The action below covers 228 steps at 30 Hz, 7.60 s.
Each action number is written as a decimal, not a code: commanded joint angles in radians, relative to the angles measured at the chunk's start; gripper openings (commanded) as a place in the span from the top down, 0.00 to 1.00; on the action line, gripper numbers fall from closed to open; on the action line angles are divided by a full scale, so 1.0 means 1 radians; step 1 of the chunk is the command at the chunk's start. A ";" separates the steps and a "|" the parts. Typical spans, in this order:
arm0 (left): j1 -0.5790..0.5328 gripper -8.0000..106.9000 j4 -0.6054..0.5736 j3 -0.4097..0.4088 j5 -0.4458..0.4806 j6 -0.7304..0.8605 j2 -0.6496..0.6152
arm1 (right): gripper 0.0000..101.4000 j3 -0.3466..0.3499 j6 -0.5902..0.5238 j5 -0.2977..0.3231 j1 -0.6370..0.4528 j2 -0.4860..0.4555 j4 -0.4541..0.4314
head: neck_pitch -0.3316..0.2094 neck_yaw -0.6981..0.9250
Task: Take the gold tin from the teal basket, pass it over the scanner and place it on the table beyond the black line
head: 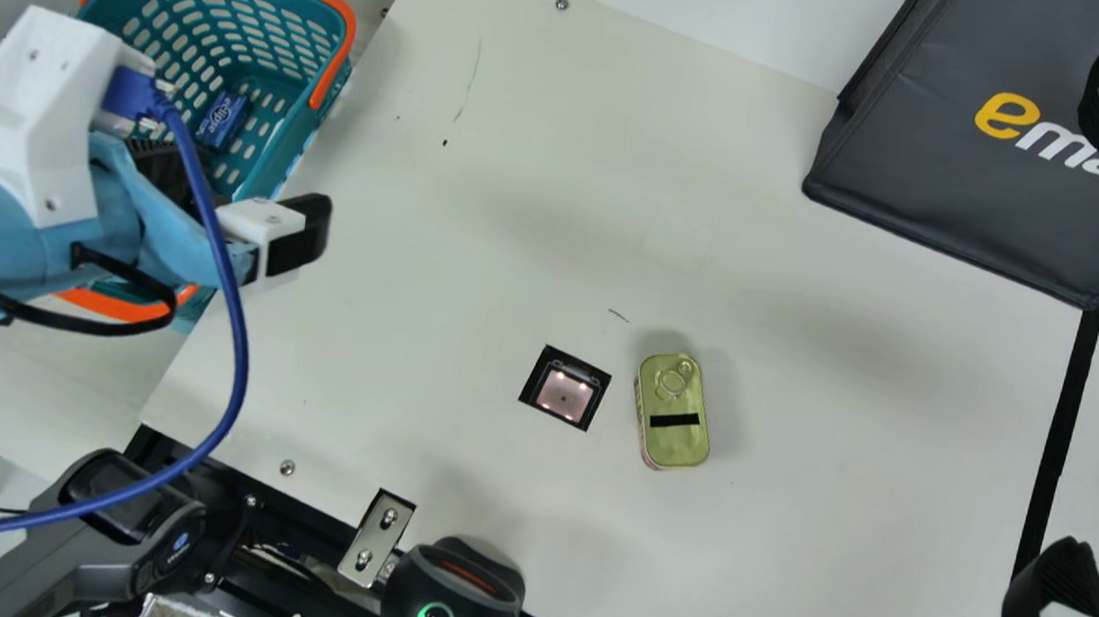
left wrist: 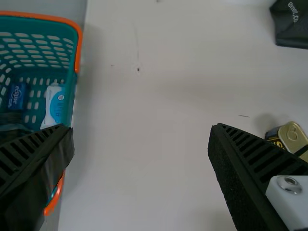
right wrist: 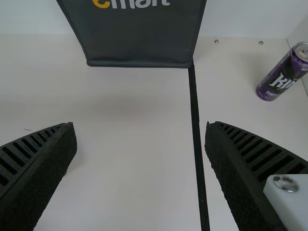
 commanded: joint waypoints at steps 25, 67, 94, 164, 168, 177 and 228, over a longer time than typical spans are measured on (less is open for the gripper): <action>0.000 0.15 0.002 0.000 0.000 0.000 0.000 | 0.06 0.000 0.000 0.000 0.000 0.000 0.000 | -0.029 -0.347; 0.000 0.15 0.002 0.000 0.000 0.000 0.000 | 0.06 0.102 0.086 -0.005 0.390 0.221 -0.036 | -0.029 -0.347; 0.000 0.15 0.002 0.000 0.000 0.000 0.000 | 0.06 0.169 0.628 -0.183 0.855 0.519 -0.210 | -0.029 -0.347; 0.000 0.15 0.002 0.000 0.000 0.000 0.000 | 1.00 0.164 0.399 -0.455 0.783 0.872 -0.144 | -0.029 -0.347; 0.000 0.15 0.002 0.000 0.000 0.000 0.000 | 1.00 0.123 0.397 -0.403 0.797 0.854 -0.144 | -0.029 -0.347; 0.000 0.15 0.002 0.000 0.000 0.000 0.000 | 1.00 0.048 0.381 -0.316 0.803 0.830 -0.135 | -0.029 -0.440; 0.000 0.15 0.002 0.000 0.000 0.000 0.000 | 1.00 0.182 0.166 -0.297 -0.060 0.642 -0.038 | -0.029 -0.696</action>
